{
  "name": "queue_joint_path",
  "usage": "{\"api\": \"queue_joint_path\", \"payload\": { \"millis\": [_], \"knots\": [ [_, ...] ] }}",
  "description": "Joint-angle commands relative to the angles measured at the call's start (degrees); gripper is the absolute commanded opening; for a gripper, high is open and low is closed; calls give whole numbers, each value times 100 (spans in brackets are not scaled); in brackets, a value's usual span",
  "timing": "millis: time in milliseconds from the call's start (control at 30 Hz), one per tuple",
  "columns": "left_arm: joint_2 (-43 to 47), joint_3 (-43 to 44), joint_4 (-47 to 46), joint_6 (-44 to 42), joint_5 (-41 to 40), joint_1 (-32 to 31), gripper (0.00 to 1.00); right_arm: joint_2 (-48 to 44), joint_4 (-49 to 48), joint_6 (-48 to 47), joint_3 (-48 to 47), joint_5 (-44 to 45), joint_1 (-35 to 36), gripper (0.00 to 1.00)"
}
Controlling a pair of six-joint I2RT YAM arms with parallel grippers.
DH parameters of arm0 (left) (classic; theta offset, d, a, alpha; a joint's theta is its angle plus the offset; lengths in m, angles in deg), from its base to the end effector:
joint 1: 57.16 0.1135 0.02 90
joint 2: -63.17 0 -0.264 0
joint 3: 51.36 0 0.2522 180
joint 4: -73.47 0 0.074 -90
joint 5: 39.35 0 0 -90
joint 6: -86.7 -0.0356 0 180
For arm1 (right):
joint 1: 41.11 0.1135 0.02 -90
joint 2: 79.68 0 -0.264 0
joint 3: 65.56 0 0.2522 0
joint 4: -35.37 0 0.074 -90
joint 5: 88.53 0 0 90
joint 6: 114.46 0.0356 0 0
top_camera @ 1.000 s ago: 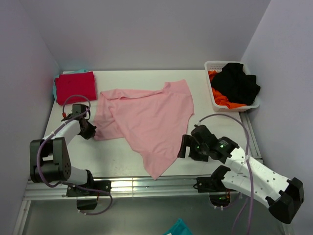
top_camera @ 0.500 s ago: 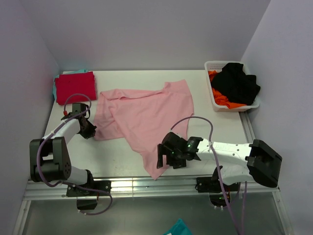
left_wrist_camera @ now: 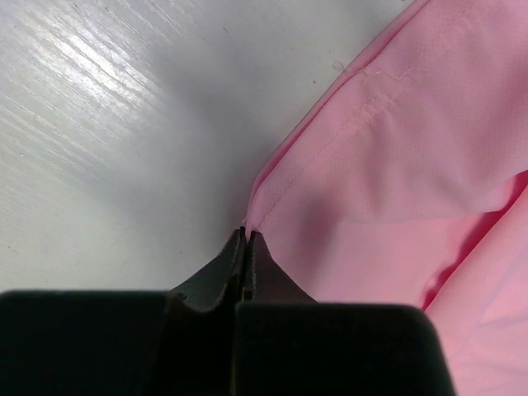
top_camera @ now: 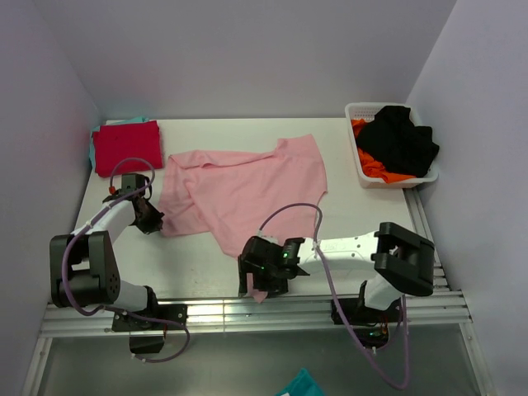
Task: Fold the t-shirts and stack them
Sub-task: Flatten out the tshirt
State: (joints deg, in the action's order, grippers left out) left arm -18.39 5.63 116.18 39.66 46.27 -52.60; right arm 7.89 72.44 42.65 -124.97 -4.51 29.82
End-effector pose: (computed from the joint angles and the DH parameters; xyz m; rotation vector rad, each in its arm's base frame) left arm 0.2519 0.0228 0.1688 -1.1237 2.5004 -0.0821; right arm 0.0870 0.2630 0.1589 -0.1348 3.0059 0.6732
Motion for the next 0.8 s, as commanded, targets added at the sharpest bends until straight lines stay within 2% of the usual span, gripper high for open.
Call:
{"api": "queue_joint_path", "payload": {
  "millis": [0, 133, 267, 400, 467, 500, 633, 667, 767],
  "knots": [
    [158, 46, -21, -165, 131, 36, 0, 444, -99, 92, -181, 273, 43, 98],
    [193, 46, -30, -200, 227, 89, 0, 621, -11, 188, -313, 334, 43, 97],
    [202, 20, -56, -200, 359, 124, 0, 691, 191, 337, -269, 439, 43, 87],
    [228, -33, -126, -200, 385, 151, 0, 814, 682, 338, -278, 589, 52, 59],
    [219, -86, -196, -183, 508, 168, 0, 867, 824, 337, -226, 589, 52, 53],
    [211, -121, -223, -174, 561, 194, 0, 928, 920, 346, -217, 720, 52, 41],
    [184, -209, -328, -165, 640, 221, 0, 1121, 1035, 373, -146, 695, 61, 23],
    [184, -218, -346, -183, 632, 238, 0, 1192, 1035, 390, -146, 686, 87, 12],
    [158, -218, -372, -209, 693, 274, 0, 1280, 1140, 425, -225, 694, 131, 0]
  ]
}}
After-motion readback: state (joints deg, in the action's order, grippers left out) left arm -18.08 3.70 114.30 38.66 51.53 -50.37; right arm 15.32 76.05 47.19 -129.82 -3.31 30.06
